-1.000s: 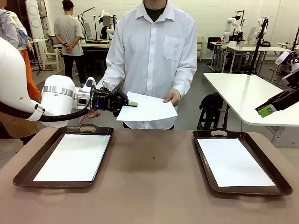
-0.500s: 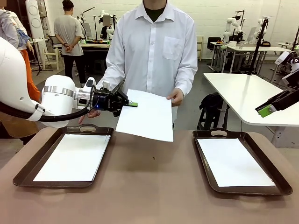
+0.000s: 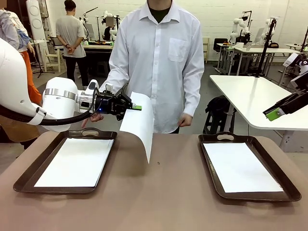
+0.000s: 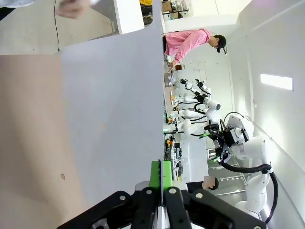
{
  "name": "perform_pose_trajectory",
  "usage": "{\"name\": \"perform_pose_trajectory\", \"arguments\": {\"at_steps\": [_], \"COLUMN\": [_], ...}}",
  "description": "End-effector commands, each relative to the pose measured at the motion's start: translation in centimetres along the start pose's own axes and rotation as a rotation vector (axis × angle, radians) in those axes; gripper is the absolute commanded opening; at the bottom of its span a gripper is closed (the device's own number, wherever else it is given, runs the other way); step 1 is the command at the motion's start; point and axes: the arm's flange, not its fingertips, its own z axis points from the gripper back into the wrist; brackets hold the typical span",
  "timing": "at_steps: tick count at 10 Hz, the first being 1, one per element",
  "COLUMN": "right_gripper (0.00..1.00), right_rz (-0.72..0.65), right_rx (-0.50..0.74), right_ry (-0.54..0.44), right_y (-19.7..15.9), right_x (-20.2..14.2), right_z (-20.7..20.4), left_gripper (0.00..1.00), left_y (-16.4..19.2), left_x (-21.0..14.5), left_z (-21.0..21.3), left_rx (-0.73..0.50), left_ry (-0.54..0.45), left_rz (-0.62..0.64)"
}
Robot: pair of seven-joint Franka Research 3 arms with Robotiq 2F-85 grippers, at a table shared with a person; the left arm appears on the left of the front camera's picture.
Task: Sort the A4 documents.
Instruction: Receive the A4 Paper.
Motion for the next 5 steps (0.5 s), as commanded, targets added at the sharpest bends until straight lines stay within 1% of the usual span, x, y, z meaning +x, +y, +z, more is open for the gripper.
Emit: {"name": "perform_pose_trajectory", "arguments": {"at_steps": [1, 5], "right_gripper": [1.00, 1.00], "right_rz": [0.009, 0.009], "right_rx": [0.003, 0.003], "right_ry": [-0.002, -0.002], "right_y": [0.08, 0.08], "right_x": [-0.04, -0.04], "right_z": [-0.05, -0.05], "left_gripper": [0.00, 0.00], "left_y": [0.05, 0.05], "left_x": [0.05, 0.05], "left_z": [-0.06, -0.06], "left_rx": [-0.001, -0.001], "left_ry": [0.000, 0.000], "left_rz": [-0.015, -0.015]}}
